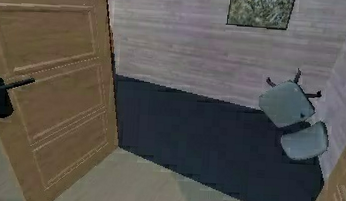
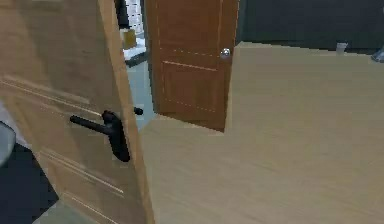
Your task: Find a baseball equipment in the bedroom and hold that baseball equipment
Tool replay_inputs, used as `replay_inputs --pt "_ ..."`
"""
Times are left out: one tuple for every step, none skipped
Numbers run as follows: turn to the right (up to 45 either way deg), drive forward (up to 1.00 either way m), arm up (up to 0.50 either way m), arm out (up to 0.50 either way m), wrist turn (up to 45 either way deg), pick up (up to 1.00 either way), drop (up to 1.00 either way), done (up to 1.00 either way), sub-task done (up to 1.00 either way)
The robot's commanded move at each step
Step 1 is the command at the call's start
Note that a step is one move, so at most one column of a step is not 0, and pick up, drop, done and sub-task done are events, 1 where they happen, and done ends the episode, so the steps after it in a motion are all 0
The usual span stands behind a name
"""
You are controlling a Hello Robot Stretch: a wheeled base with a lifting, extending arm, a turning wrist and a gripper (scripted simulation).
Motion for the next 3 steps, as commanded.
replay_inputs --pt "0.0 1.00 0.00 0.00 0.0 0.00 0.00 0.00 0.00" --pt "0.0 0.75 0.00 0.00 0.0 0.00 0.00 0.00 0.00" --pt "-36.0 0.00 0.00 0.00 0.0 0.00 0.00 0.00 0.00"
